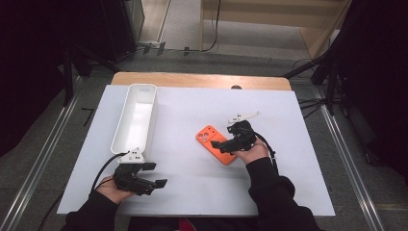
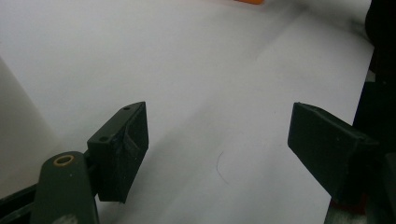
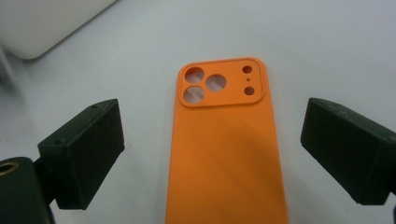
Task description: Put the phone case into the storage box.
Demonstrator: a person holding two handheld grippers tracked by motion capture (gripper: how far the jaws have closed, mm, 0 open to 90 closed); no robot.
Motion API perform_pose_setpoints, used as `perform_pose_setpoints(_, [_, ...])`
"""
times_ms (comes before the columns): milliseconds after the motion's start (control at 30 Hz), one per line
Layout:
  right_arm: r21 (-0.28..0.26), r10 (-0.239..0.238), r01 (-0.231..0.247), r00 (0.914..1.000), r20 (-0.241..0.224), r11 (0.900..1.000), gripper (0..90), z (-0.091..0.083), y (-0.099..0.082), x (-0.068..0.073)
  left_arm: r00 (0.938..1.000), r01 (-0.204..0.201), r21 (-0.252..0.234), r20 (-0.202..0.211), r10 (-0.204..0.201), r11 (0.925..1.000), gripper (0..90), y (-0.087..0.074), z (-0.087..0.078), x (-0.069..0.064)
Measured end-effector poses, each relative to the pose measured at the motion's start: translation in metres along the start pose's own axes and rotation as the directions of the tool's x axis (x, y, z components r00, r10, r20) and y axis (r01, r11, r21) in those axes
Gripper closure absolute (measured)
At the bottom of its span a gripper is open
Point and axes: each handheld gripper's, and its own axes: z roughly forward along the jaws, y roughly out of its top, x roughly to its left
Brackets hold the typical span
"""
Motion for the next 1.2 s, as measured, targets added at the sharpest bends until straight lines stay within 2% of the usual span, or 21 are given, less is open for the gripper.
perform_pose_setpoints(100, [0.004,0.006,-0.006,0.9999,0.01,1.0,4.8,0.001,-0.001,0.0,1.0,-0.003,0.005,0.001,0.003,1.0,20.3,0.0,0.0,-0.001])
perform_pose_setpoints(167, [-0.019,0.025,-0.025,0.9996,-0.013,0.9995,4.8,0.001,-0.004,-0.001,1.0,-0.004,0.005,0.001,0.004,1.0,20.3,0.0,0.0,-0.001])
perform_pose_setpoints(267, [-0.023,0.031,-0.031,0.9993,-0.02,0.9992,4.8,0.001,-0.005,-0.002,1.0,-0.006,0.005,0.0,0.006,1.0,20.3,0.0,0.0,0.0])
perform_pose_setpoints(1200, [0.012,0.033,-0.033,0.9989,0.034,0.9994,6.9,0.017,-0.023,-0.003,0.9999,-0.012,0.004,-0.002,0.012,0.9999,20.3,0.0,0.0,-0.001])
